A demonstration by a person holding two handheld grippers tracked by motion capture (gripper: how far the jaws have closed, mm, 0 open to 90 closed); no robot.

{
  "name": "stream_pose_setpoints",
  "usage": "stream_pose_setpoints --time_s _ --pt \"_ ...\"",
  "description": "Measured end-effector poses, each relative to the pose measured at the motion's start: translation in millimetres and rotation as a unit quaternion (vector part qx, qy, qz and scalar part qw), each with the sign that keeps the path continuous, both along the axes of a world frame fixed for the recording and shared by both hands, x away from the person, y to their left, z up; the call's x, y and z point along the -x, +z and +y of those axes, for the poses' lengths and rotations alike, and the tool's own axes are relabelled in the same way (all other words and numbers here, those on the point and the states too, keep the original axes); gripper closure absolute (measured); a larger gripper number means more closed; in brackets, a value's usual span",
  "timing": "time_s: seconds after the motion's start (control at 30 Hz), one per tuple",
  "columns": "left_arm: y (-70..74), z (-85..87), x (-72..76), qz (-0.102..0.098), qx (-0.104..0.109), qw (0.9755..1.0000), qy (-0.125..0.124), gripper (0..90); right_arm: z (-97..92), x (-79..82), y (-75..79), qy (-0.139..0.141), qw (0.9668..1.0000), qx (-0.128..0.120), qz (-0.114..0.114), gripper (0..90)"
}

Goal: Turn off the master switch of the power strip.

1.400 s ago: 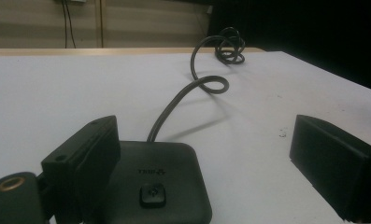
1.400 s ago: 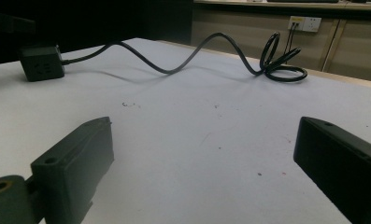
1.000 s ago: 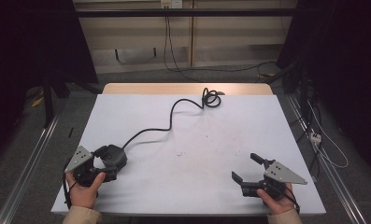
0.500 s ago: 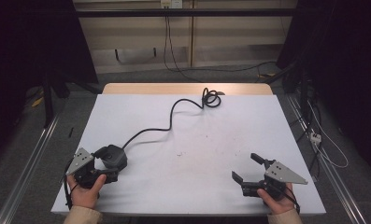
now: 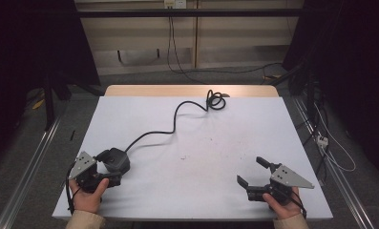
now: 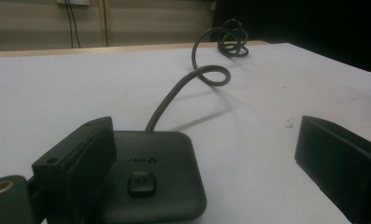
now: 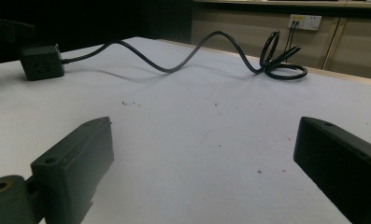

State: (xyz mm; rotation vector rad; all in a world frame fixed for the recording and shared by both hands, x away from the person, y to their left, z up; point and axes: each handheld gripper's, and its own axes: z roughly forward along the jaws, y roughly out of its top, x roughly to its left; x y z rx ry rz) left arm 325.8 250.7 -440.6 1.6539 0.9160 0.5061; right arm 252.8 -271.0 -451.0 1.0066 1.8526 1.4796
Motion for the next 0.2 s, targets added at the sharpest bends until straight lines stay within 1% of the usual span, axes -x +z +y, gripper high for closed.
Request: stream_pose_setpoints --time_s 0.2 --pt "0.3 -0.4 -0.3 0.000 -0.001 1.0000 -0.001 5.2 -0.2 -0.6 -0.7 0.000 1.0000 0.002 0.001 4.5"
